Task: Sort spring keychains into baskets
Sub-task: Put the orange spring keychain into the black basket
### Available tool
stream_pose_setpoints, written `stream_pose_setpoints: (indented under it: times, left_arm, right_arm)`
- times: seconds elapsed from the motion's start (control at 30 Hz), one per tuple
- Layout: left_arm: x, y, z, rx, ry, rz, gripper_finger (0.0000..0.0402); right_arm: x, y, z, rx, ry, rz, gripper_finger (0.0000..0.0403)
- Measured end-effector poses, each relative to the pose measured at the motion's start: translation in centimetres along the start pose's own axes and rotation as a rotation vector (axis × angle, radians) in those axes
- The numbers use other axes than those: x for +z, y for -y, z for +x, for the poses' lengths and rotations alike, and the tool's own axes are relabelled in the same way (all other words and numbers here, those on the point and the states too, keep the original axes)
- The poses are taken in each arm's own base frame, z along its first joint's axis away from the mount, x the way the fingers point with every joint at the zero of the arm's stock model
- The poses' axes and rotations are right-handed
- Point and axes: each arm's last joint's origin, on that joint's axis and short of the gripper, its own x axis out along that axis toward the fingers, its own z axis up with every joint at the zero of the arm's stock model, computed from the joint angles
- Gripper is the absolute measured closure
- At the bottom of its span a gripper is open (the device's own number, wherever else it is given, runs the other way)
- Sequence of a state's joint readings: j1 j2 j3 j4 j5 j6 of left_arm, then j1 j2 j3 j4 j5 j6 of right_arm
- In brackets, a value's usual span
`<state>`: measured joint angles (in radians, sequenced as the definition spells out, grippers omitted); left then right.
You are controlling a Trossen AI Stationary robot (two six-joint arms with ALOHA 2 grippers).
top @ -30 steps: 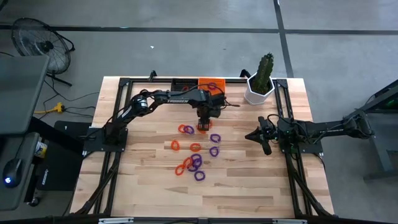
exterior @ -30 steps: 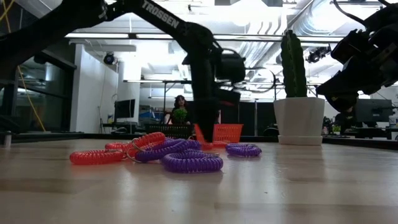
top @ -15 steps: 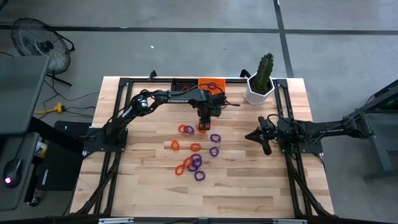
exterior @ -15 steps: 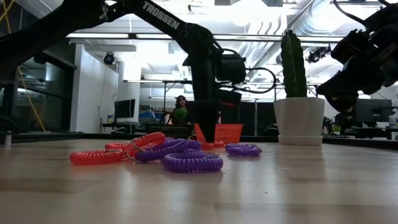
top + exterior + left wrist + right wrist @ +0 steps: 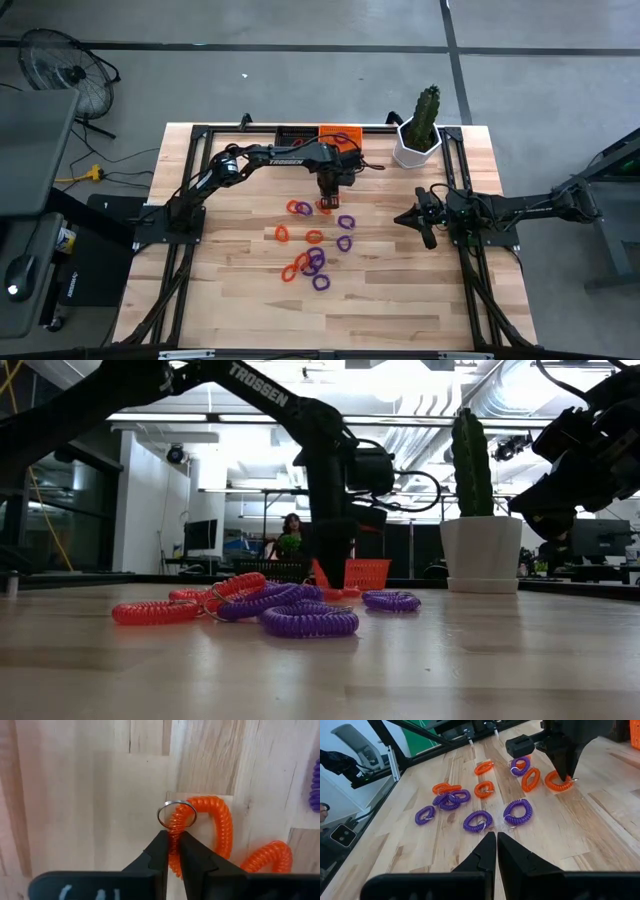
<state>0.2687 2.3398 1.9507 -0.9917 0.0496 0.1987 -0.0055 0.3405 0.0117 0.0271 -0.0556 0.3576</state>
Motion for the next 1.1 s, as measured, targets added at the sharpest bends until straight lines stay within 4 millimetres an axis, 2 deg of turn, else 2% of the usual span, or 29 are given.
stream_pose_setpoints:
  times: [0.1,0.27,0.57,0.67,0.87,1.1]
  left_arm:
    - [-0.6,0.2,-0.8,-0.037,-0.043,-0.017,0.037]
    - [-0.6,0.4,-2.6,-0.054,-0.009,-0.085,0.0375]
    - [-1.6,-1.7,-8.0,-0.032,0.083,-0.32,0.0375]
    - [-2.3,-3.4,-10.2,-0.017,0.137,-0.392,0.0375]
    - [-4.7,-8.4,-13.4,0.044,0.211,-0.579,0.0375]
    - [-7.7,-13.8,-14.2,0.085,0.224,-0.799,0.0375]
  right_arm:
    - [0.0,0.0,0.0,0.0,0.0,0.0,0.0391]
    - [0.0,0.0,0.0,0.0,0.0,0.0,0.0391]
    - [0.0,0.0,0.0,0.0,0.0,0.0,0.0391]
    - [0.0,0.0,0.0,0.0,0.0,0.0,0.0391]
    - [0.0,0.0,0.0,0.0,0.0,0.0,0.0391]
    - [0.0,0.0,0.0,0.0,0.0,0.0,0.0391]
